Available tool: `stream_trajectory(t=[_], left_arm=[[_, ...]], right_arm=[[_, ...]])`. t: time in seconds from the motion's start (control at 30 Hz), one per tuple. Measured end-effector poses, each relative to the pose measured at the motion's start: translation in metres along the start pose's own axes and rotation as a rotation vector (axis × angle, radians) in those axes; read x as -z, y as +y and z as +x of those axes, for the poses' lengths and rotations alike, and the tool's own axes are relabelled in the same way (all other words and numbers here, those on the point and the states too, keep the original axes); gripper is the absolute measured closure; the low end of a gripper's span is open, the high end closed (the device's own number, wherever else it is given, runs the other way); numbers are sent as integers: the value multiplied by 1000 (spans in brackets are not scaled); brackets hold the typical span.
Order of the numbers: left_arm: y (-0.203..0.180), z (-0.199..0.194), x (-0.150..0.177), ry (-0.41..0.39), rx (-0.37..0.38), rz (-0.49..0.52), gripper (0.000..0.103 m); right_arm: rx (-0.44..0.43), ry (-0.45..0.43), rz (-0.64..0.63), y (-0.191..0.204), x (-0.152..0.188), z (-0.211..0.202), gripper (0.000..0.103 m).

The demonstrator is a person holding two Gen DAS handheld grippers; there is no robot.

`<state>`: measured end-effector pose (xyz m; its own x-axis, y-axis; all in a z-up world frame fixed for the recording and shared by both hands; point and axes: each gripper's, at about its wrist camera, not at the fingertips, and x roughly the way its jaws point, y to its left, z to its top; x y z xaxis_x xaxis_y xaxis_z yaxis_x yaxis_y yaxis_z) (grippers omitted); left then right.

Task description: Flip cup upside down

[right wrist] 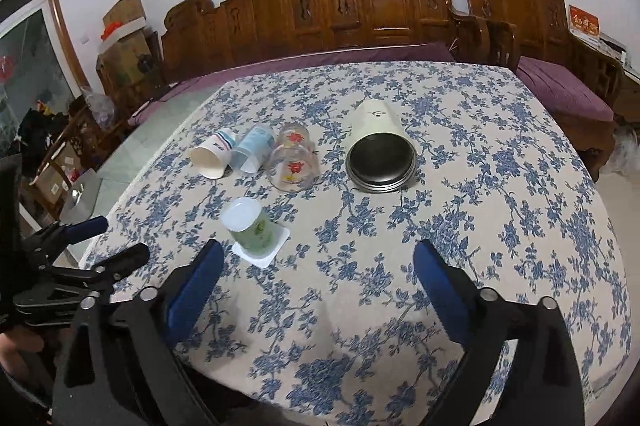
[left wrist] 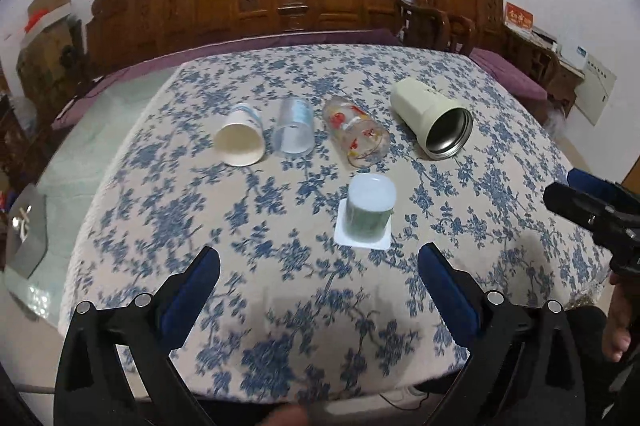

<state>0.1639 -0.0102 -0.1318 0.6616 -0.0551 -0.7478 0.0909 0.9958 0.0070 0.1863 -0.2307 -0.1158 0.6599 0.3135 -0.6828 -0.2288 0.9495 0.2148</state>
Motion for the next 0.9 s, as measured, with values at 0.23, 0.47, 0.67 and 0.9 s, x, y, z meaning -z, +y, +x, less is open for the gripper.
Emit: stream_trajectory(t=[0.23,0.47,0.67,0.9], left_arm=[[6,-31,15,-28,-20,-15,8],[8,-59,27,-50,-18,-30,8],[6,-85,32,-88,-21,-22,8],[4,-130,32,-185,-19,-25,8]], right_arm=[[16,-20,-7,14,15,-22,3],[25,-49,-19,25,30,-46,3],[27,-98,-21,36,38,-73,3],[32,-188,-38,49,36,-114,3]])
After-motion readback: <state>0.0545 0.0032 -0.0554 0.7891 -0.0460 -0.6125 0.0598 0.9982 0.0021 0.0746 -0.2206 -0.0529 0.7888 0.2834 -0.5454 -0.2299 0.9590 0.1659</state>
